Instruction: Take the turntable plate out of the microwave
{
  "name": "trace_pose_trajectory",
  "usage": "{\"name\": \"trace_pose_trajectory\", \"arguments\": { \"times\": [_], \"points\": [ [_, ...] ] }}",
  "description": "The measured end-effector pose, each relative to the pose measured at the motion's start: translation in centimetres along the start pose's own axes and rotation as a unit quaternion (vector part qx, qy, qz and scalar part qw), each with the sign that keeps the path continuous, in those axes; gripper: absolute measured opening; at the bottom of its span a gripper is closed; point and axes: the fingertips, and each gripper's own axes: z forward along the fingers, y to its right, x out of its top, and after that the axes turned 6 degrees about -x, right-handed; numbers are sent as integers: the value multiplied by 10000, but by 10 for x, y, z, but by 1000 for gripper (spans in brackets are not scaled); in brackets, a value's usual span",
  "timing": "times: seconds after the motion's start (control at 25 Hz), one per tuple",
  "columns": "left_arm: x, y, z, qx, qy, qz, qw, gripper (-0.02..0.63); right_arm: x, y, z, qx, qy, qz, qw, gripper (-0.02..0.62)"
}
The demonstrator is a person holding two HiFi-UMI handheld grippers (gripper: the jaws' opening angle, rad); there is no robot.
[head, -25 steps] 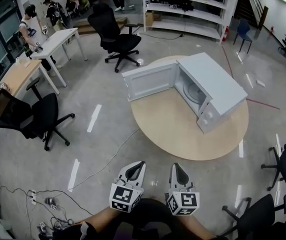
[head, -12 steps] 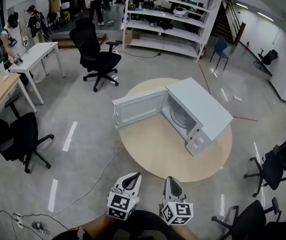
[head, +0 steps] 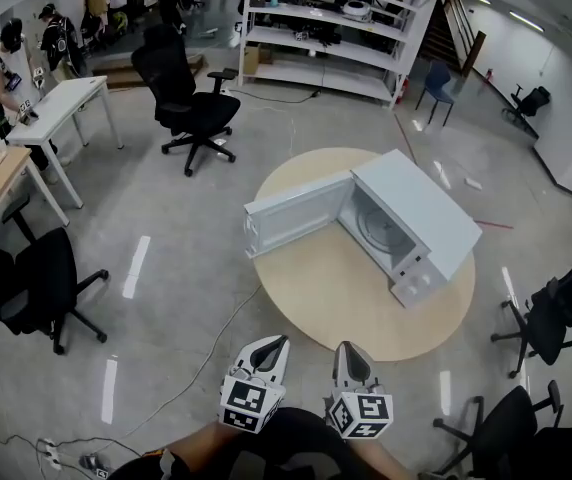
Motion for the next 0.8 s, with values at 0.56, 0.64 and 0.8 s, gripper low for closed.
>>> {"name": "trace_pose_trajectory", "arguments": {
  "times": [0.56,0.64,0.8],
  "points": [
    [7,-75,-29,-35,212,-205,9996,46,8,-75,44,74,-48,-260,9996,17],
    [6,-84,-35,16,223,-231,9995,46,9,-85,48,125,-48,-294,9995,17],
    [8,-99,-44,120,276,-231,9993,46,10,-102,58,250,-47,-384,9989,17]
  ]
}}
